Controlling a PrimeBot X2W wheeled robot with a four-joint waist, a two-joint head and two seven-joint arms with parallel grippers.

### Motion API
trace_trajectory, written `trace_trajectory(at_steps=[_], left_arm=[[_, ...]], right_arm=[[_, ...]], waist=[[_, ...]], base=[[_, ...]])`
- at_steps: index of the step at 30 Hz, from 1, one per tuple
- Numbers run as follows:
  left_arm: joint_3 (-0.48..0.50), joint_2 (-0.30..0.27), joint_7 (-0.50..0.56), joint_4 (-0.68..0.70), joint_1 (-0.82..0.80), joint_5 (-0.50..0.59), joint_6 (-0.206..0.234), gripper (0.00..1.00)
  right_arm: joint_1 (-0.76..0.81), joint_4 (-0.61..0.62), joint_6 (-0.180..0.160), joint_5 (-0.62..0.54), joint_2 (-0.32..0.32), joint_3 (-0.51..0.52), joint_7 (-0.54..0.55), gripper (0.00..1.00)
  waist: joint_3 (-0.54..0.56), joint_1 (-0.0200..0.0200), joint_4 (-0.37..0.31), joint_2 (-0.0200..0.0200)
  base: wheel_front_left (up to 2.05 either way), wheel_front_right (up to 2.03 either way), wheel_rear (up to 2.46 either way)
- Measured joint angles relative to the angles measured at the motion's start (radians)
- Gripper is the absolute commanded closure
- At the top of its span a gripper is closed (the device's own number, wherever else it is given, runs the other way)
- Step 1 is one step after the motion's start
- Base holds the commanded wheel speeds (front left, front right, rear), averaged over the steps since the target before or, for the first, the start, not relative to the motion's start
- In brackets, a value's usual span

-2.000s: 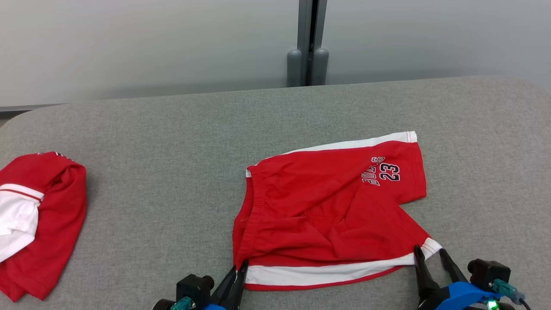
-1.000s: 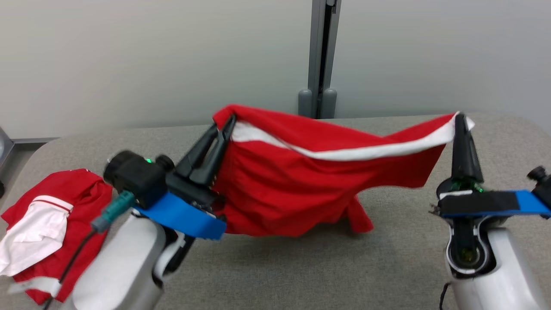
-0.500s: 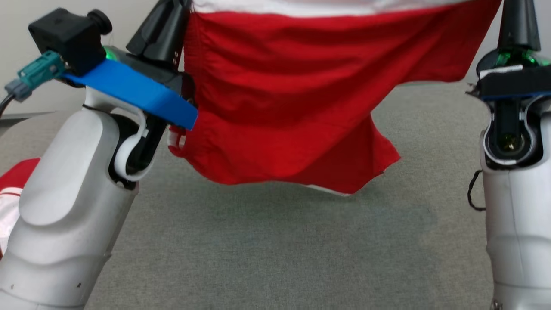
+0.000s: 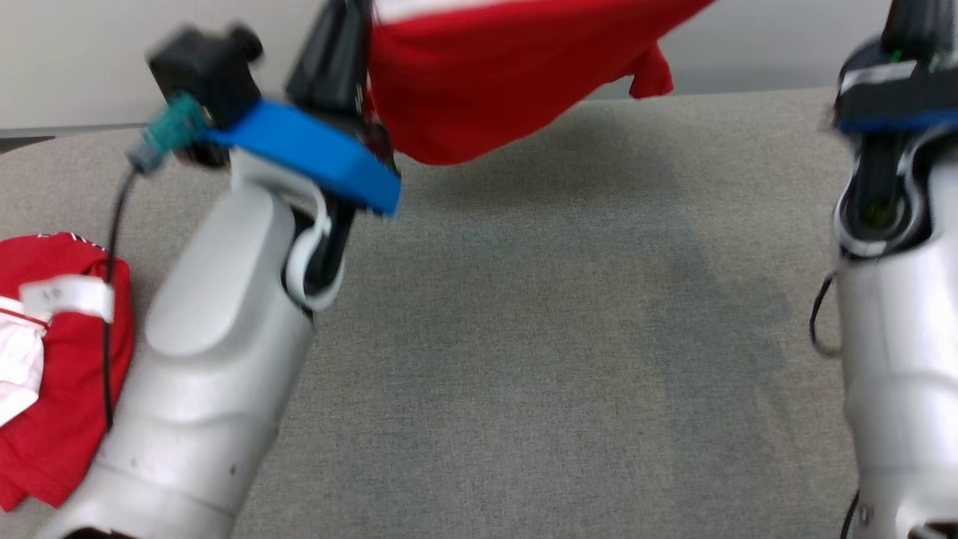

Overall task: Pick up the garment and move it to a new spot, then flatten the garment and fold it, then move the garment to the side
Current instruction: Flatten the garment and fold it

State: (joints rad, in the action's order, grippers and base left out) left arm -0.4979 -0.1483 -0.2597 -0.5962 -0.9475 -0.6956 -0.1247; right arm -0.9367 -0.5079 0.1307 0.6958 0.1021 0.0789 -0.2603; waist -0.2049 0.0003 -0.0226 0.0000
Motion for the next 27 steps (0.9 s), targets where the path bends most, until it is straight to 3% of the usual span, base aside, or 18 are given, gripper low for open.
trace_trajectory(at_steps=[5, 10, 19, 27], left_arm=[[-0.008, 0.035, -0.002, -0.071, 0.286, -0.037, -0.005, 1.0], [-0.076, 0.059, -0.002, -0.11, 0.528, -0.059, -0.005, 1.0], [-0.104, 0.058, -0.002, -0.048, 0.779, -0.053, -0.006, 1.0], [-0.186, 0.003, -0.002, 0.04, 0.897, -0.041, -0.006, 1.0]], right_arm=[[0.341, -0.016, 0.0, 0.053, -0.022, 0.014, -0.001, 1.0], [0.596, -0.041, 0.0, 0.08, -0.042, 0.034, -0.001, 1.0], [0.821, -0.026, 0.0, 0.109, -0.052, 0.037, -0.001, 1.0], [0.968, 0.037, 0.0, 0.172, -0.054, 0.052, -0.001, 1.0]], waist=[[0.026, -0.0002, -0.013, 0.0], [0.048, -0.0003, -0.018, 0.0], [0.15, -0.0005, -0.009, 0.0], [0.221, -0.0006, 0.006, 0.0]], base=[[0.0, 0.0, 0.0], [0.0, 0.0, 0.0], [0.0, 0.0, 0.0], [0.0, 0.0, 0.0]])
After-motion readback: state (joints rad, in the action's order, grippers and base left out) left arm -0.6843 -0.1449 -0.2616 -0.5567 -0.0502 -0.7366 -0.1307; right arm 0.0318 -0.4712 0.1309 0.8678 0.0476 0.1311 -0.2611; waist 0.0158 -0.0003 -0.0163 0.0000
